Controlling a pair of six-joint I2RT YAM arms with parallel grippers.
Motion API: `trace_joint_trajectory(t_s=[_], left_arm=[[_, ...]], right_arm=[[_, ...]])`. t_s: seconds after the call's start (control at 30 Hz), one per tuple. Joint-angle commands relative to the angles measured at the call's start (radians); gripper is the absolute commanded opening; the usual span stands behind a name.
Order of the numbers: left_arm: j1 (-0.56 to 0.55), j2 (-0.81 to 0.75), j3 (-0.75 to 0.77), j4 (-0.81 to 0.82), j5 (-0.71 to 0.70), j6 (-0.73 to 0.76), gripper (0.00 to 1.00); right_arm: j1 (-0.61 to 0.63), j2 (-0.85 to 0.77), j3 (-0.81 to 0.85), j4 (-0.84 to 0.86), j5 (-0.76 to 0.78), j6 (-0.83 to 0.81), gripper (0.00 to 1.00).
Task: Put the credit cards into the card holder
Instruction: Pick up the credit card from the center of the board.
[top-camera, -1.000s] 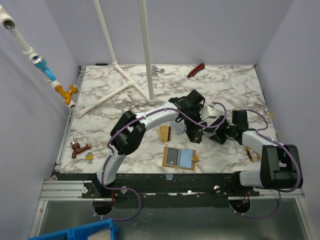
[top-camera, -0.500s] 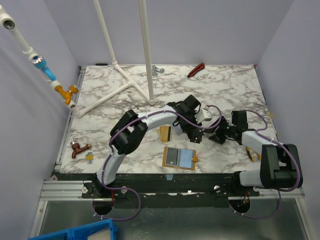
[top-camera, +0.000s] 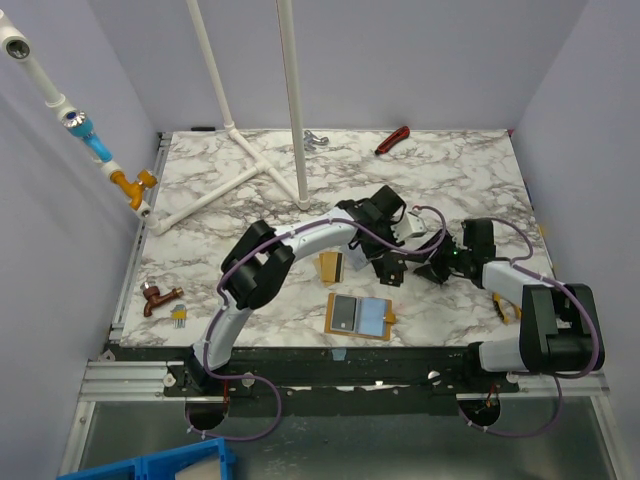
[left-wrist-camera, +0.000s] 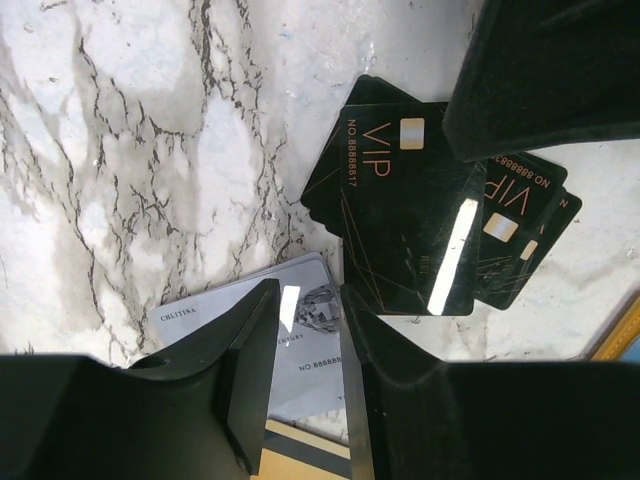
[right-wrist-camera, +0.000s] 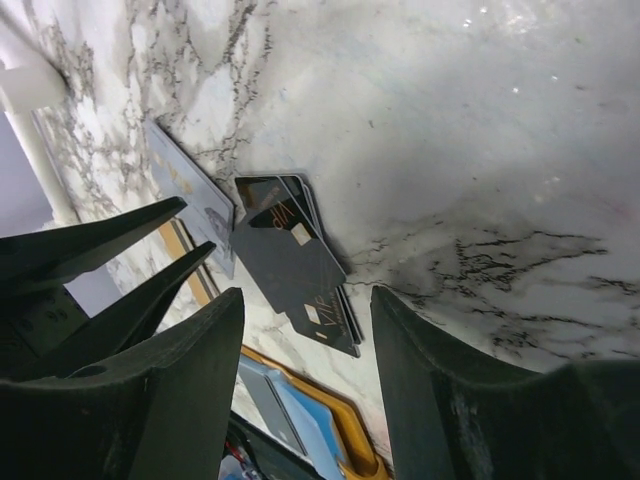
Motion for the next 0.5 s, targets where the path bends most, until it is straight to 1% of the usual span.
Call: trace_joint_trajectory(t_s=[0.0,0.2,0.47], left_arm=[[-0.027,0.028,0.039,-0.050,-0.046,0.049,0.32],[-0.038,0.020,0.020,-0.065,-0.054,0.080,0.31],[-0.072,0.010,-0.020,-0.030,-0.128,0.101,0.31]], right_arm=[[-0.003,0.020,-0.020,0.078,-0.051,0.019,0.56],[-0.004,0.047,-0.024,0.081,-0.051,0.017,0.54],[-0.004,0.053,-0.027,0.100,-0.060,0.027,0.54]])
